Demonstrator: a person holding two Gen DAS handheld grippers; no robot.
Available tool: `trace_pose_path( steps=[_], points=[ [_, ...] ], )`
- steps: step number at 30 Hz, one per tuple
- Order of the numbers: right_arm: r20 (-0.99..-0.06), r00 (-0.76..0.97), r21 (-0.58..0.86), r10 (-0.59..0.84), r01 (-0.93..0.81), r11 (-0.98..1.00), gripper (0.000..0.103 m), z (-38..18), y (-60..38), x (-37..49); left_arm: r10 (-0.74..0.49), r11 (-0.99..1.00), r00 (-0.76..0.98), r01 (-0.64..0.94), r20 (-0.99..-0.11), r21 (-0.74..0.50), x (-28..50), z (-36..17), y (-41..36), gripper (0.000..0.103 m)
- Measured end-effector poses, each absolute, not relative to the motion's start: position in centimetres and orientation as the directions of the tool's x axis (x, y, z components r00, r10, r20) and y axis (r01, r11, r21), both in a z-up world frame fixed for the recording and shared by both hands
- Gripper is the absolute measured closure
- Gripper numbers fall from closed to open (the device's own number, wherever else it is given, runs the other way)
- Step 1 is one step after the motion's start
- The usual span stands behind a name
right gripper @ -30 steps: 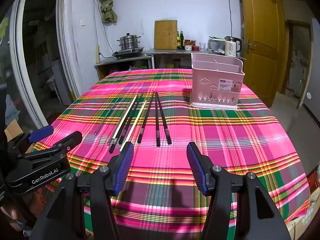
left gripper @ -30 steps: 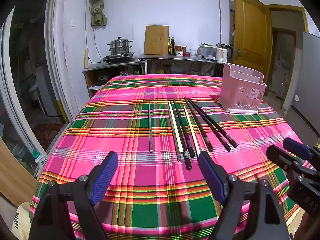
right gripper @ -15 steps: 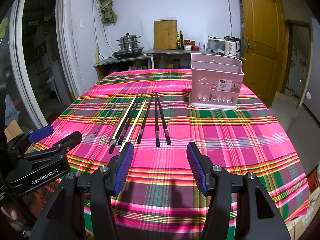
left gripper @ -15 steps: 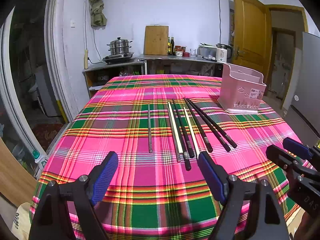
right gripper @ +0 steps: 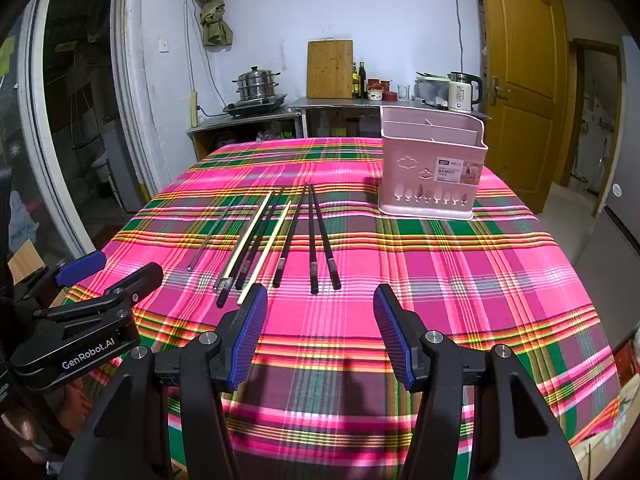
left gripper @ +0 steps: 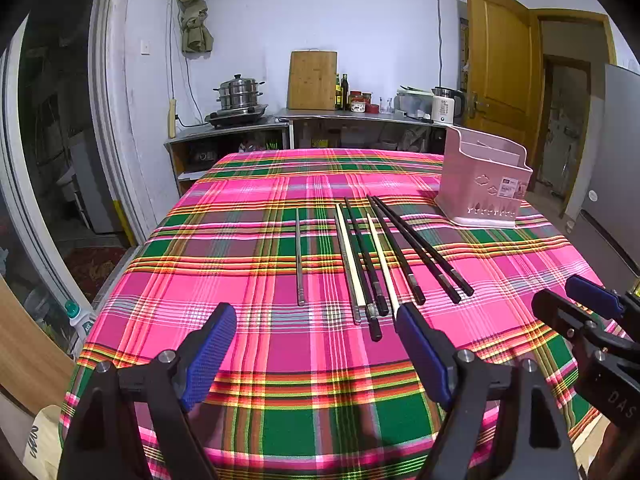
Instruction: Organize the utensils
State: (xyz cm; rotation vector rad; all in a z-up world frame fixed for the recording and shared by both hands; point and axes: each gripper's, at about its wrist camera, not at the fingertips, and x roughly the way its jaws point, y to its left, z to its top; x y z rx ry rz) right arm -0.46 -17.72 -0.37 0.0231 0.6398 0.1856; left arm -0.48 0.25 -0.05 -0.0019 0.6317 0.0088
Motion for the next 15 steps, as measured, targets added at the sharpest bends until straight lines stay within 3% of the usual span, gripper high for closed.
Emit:
trace_pose_path(
  steps=[15],
  points=[
    [-0.597, 0.782, 0.081, 0.180, -0.164, 0.983, 0.047, -0.48, -17.82, -0.27, 0.014, 1.000, 0.804, -0.012, -0.595, 0.008, -0.26, -0.42, -0.11, 0.020]
  ],
)
